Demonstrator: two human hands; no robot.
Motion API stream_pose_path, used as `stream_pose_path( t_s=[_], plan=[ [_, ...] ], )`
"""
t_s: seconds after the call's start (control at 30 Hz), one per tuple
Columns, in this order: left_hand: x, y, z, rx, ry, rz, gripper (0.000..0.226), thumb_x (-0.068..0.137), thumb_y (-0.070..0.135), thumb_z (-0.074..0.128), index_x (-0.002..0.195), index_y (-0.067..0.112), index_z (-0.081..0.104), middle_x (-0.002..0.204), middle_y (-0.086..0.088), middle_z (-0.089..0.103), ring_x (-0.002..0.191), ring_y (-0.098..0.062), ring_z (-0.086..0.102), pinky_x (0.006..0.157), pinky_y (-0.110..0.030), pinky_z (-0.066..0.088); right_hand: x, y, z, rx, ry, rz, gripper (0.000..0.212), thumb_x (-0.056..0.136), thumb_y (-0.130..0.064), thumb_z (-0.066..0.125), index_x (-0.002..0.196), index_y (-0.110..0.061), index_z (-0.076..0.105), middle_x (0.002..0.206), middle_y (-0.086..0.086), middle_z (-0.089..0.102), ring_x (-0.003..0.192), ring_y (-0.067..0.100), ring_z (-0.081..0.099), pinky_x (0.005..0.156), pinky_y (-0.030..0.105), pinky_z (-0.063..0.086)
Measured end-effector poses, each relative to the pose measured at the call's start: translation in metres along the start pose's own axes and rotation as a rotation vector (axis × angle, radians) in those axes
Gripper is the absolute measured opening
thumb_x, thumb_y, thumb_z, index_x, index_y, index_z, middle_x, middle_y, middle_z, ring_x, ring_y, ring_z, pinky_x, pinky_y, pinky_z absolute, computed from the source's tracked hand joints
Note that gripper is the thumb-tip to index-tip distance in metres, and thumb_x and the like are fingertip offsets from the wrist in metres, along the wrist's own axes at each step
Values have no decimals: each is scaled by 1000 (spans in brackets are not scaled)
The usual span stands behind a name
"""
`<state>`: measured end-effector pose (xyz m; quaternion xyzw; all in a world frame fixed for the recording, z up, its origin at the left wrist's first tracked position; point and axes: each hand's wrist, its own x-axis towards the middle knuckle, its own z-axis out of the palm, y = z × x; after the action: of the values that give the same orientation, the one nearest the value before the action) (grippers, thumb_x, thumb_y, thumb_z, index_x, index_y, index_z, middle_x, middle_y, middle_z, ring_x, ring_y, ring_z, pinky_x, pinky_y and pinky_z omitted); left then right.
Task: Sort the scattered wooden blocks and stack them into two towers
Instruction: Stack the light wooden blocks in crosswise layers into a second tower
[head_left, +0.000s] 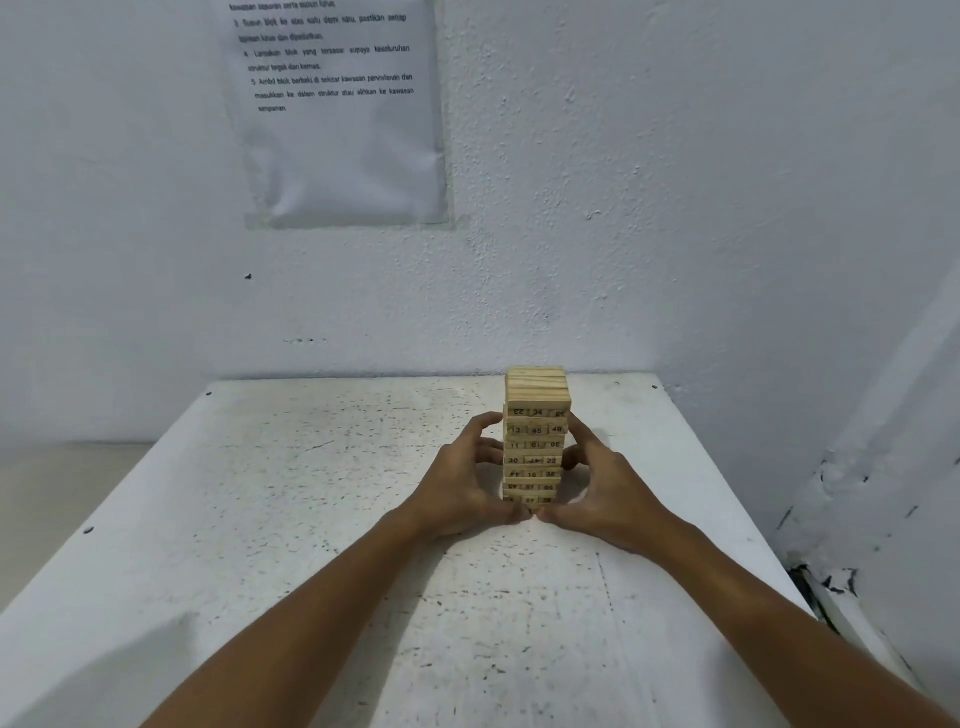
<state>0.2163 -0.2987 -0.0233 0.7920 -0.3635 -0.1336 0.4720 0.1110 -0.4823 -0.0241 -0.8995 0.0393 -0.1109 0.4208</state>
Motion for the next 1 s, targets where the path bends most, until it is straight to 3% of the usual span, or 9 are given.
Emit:
stream_pose_path(
  t_s=[0.37,0.63,0.73,0.8,1.0],
  plan=[
    [29,-6,0,6,-6,-25,109,54,24,94,143,24,31,119,4,64,111,-1,58,92,-21,51,24,8,-10,-27,-4,5,113,65,-36,86,153,-33,16,104,-14,62,98,6,61,86,30,56],
    [27,-6,0,22,-12,-48,106,56,26,93,143,27,32,118,6,64,113,-4,58,100,-35,50,22,4,-10,-22,-6,31,115,65,-37,86,154,-33,13,103,-13,62,98,5,60,88,32,55],
    [19,-3,1,58,11,-73,114,55,35,92,147,28,26,128,6,60,123,-8,53,106,-37,45,17,0,-10,-34,5,72,118,65,-37,86,155,-33,8,111,-10,63,102,5,59,90,29,52],
    [9,2,1,78,45,-92,115,59,32,92,150,25,23,137,5,55,129,-11,47,107,-31,40,8,-4,-8,-63,35,110,117,67,-33,86,155,-29,8,116,-8,60,106,9,57,91,26,47],
    [-52,13,3,89,162,-102,105,65,34,89,149,26,26,139,6,50,120,-10,45,93,-23,35,-45,-17,-2,-12,186,199,74,79,-20,79,142,-16,41,123,7,61,115,21,56,95,25,43]
  ],
)
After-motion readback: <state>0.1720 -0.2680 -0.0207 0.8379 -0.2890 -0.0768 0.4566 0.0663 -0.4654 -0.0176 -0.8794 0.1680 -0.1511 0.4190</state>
